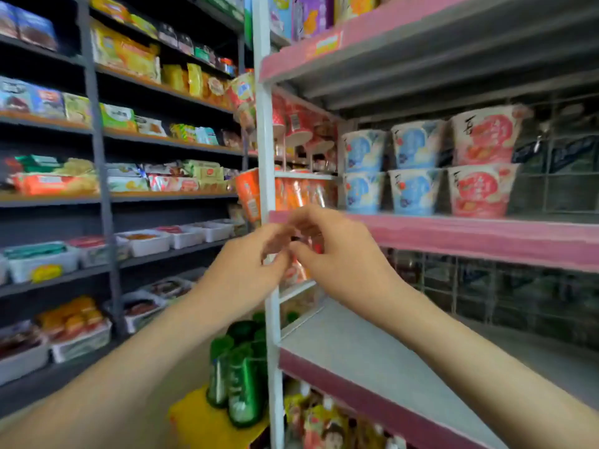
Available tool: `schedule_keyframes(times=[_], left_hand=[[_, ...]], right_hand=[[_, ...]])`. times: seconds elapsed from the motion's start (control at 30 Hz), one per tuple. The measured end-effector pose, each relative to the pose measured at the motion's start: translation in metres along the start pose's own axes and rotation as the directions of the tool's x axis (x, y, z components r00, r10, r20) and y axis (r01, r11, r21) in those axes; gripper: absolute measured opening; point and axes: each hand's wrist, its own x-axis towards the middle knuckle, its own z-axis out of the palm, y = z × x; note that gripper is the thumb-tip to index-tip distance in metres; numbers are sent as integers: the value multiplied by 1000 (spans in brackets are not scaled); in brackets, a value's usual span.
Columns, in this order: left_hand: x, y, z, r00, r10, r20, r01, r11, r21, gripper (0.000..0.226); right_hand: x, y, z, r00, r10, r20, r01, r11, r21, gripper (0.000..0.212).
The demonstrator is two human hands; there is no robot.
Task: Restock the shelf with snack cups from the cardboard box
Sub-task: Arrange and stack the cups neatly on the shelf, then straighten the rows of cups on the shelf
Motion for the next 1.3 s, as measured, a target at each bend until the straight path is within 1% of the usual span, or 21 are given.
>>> schedule_keyframes(times=[0.07, 0.13, 0.2, 0.27, 0.33, 0.4, 0.47, 0.53, 0.57, 0.63, 0.7, 0.77, 0.83, 0.9, 0.97, 1.03, 1.1, 1.13, 1.23, 1.3], left_hand=[[-51, -28, -11, 993, -118, 27, 116, 991, 67, 26], [-100, -59, -23, 971, -234, 53, 227, 968, 105, 24], [-153, -89, -33, 941, -338, 35, 333, 937, 105, 19], [-208, -116, -40, 904, -428, 7, 423, 897, 126, 18], [-264, -138, -45, 845, -534, -19, 528, 829, 186, 18], [-310, -157, -51, 796, -604, -53, 598, 767, 231, 17], [-347, -177, -54, 720, -690, -66, 679, 682, 271, 19], [-372, -193, -53, 622, -783, -21, 749, 587, 309, 31], [-380, -199, -50, 572, -819, 41, 769, 553, 319, 38], [-389, -209, -45, 504, -841, 196, 757, 540, 367, 49], [-390, -220, -41, 463, -833, 303, 696, 553, 458, 60], [-391, -230, -36, 421, -834, 357, 658, 551, 513, 66], [-397, -237, -32, 394, -845, 363, 656, 535, 532, 65], [-406, -241, -28, 384, -843, 377, 650, 537, 538, 65], [-418, -241, -26, 386, -813, 435, 617, 578, 534, 69], [-429, -240, -25, 397, -774, 492, 549, 630, 549, 72], [-438, -239, -28, 416, -745, 521, 465, 667, 583, 77], [-442, -239, -31, 410, -739, 535, 426, 674, 604, 81], [-459, -244, -45, 341, -736, 585, 353, 677, 646, 96], [-470, -245, -59, 298, -759, 578, 383, 650, 657, 113]], right_hand=[[-26, -2, 52, 991, 58, 117, -67, 995, 75, 25], [-53, -7, 103, 970, 116, 214, -146, 981, 131, 26], [-83, -18, 148, 941, 159, 300, -217, 961, 171, 27], [-109, -31, 189, 906, 162, 391, -252, 949, 190, 29], [-137, -47, 227, 862, 145, 485, -269, 943, 196, 31], [-161, -63, 258, 810, 114, 576, -278, 938, 206, 34], [-185, -78, 283, 767, 76, 637, -283, 931, 229, 36], [-204, -95, 302, 728, 14, 685, -277, 920, 276, 39], [-211, -103, 310, 701, -20, 713, -272, 916, 293, 41], [-223, -116, 324, 636, -77, 768, -268, 911, 313, 43], [-233, -124, 337, 546, -90, 833, -271, 922, 277, 49], [-245, -125, 348, 447, -59, 892, -300, 930, 212, 57], [-258, -120, 355, 386, -18, 922, -308, 940, 147, 63], [-270, -105, 357, 369, 10, 929, -246, 965, 87, 65], [-276, -90, 356, 374, 1, 927, -145, 988, 57, 66], [-279, -79, 354, 362, -36, 931, -65, 996, 64, 67], [-279, -77, 354, 345, -69, 936, -18, 997, 81, 67], [-279, -76, 355, 334, -81, 939, -6, 996, 88, 68], [-281, -71, 359, 315, -93, 945, 8, 995, 95, 72], [-282, -63, 363, 313, -104, 944, 8, 994, 107, 71]])
